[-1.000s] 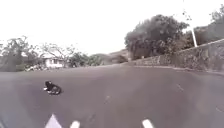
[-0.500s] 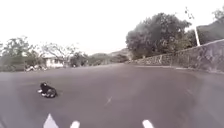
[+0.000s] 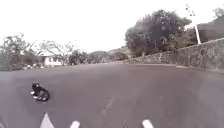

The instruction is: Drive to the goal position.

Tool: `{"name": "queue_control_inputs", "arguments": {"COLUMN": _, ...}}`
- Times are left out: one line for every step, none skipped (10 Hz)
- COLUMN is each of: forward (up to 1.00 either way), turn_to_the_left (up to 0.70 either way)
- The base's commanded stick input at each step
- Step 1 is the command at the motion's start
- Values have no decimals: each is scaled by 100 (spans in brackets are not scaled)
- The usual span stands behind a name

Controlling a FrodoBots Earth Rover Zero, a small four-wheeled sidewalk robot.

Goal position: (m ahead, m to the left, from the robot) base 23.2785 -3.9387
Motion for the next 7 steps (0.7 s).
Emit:
{"name": "queue_control_inputs", "arguments": {"forward": 50, "turn_to_the_left": 0}}
{"name": "queue_control_inputs", "arguments": {"forward": 50, "turn_to_the_left": 0}}
{"name": "queue_control_inputs", "arguments": {"forward": 50, "turn_to_the_left": 0}}
{"name": "queue_control_inputs", "arguments": {"forward": 50, "turn_to_the_left": 0}}
{"name": "queue_control_inputs", "arguments": {"forward": 50, "turn_to_the_left": 0}}
{"name": "queue_control_inputs", "arguments": {"forward": 50, "turn_to_the_left": 0}}
{"name": "queue_control_inputs", "arguments": {"forward": 50, "turn_to_the_left": 0}}
